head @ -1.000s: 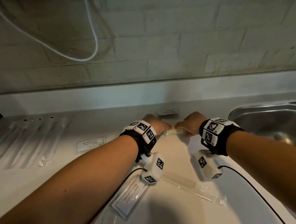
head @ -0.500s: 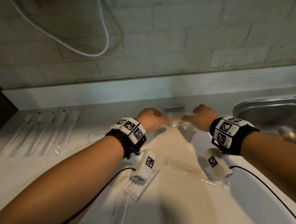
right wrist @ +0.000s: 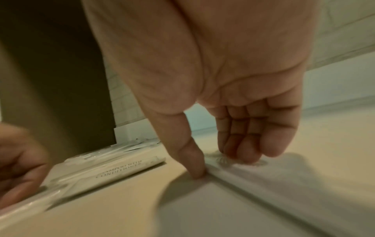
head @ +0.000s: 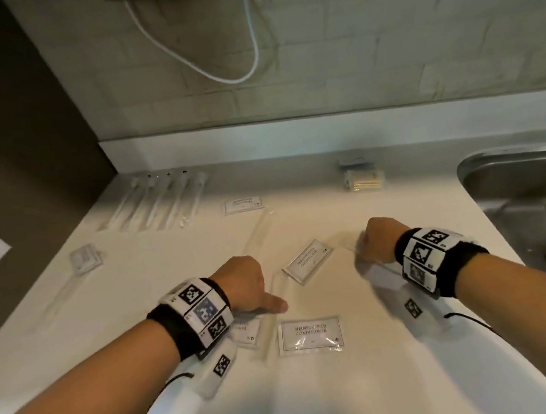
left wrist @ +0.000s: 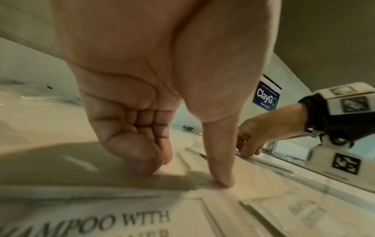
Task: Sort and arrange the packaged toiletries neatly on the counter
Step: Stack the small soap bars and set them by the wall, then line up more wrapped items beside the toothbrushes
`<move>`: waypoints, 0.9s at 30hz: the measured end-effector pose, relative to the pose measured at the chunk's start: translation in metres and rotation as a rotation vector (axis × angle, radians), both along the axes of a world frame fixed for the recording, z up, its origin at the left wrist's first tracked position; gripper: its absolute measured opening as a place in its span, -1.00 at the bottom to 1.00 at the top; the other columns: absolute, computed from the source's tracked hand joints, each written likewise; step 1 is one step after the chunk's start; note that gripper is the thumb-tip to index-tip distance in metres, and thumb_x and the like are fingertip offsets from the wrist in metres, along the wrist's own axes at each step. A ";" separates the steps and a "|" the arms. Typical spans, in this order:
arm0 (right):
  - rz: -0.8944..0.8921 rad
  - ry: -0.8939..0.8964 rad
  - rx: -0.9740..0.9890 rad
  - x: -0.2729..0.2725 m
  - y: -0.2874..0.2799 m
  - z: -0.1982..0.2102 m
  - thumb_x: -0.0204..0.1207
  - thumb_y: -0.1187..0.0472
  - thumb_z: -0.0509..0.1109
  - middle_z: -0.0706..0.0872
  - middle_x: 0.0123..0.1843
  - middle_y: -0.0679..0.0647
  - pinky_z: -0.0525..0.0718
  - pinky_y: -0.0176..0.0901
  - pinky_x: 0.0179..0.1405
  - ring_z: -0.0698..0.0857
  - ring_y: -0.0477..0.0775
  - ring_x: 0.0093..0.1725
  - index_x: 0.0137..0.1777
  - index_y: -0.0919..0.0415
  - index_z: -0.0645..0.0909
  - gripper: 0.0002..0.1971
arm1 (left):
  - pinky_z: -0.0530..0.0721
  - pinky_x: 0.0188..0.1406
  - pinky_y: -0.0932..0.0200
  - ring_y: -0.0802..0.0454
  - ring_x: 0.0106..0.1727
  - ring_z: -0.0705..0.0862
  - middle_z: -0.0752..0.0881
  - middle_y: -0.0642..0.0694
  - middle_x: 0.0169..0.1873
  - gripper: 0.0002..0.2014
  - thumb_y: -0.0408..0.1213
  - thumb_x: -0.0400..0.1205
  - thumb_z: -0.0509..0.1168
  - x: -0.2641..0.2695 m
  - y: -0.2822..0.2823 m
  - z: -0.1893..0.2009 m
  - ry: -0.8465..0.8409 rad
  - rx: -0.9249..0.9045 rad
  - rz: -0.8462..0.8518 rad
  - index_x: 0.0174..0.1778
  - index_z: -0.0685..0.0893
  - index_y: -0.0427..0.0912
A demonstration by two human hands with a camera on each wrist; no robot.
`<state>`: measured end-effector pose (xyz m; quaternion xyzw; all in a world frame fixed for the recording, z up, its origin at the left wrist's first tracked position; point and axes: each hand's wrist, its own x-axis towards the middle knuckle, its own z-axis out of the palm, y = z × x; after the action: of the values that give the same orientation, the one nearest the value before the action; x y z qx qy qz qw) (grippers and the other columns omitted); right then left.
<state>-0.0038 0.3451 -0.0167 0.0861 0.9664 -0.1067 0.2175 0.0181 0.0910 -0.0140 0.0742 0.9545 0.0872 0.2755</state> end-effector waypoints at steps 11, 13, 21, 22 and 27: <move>-0.061 -0.036 -0.275 0.014 -0.018 0.017 0.41 0.13 0.47 0.53 -0.39 0.13 0.47 -0.21 -0.40 0.47 0.07 -0.42 -0.36 0.23 0.50 -0.74 | 0.36 -0.63 0.24 0.06 -0.56 0.45 0.48 -0.02 -0.54 -0.68 -0.19 0.45 0.41 0.031 0.016 -0.002 0.201 0.002 0.054 -0.47 0.40 -0.14; -0.055 -0.005 -0.390 0.019 -0.022 0.021 0.42 0.24 0.49 0.57 -0.29 0.21 0.46 -0.24 -0.44 0.48 0.09 -0.36 -0.26 0.24 0.51 -0.81 | 0.35 -0.61 0.25 0.06 -0.55 0.46 0.48 -0.02 -0.52 -0.69 -0.15 0.49 0.37 0.031 0.015 -0.001 0.222 -0.007 0.054 -0.46 0.41 -0.14; 0.106 0.063 -0.465 0.029 -0.040 0.031 0.50 0.18 0.46 0.57 -0.36 0.07 0.51 -0.20 -0.31 0.51 -0.02 -0.40 -0.24 0.24 0.55 -0.81 | 0.66 -0.13 0.16 0.01 -0.15 0.69 0.72 -0.01 -0.19 -0.81 -0.09 0.57 0.35 0.024 -0.015 0.008 0.374 0.243 0.175 -0.15 0.74 -0.14; 0.107 0.069 -0.470 0.029 -0.045 0.031 0.53 0.18 0.42 0.60 -0.31 0.13 0.53 -0.14 -0.25 0.54 0.02 -0.35 -0.18 0.31 0.59 -0.82 | 0.63 -0.10 0.16 0.03 -0.14 0.67 0.69 0.01 -0.18 -0.84 -0.11 0.57 0.36 0.024 -0.020 0.011 0.409 0.335 0.214 -0.11 0.76 -0.11; 0.034 0.051 -0.660 0.018 -0.077 0.024 0.61 0.29 0.26 0.77 -0.09 0.28 0.73 0.10 -0.02 0.75 0.25 -0.20 0.00 0.35 0.52 -0.90 | 0.55 -0.25 0.19 0.07 -0.35 0.61 0.69 0.01 -0.39 -0.89 -0.25 0.64 0.32 0.022 -0.050 0.033 0.459 0.733 0.466 -0.07 0.76 -0.12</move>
<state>0.0141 0.2680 0.0074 -0.0079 0.8860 -0.4126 0.2111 0.0398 0.0412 0.0191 -0.0318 0.8883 0.4579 -0.0133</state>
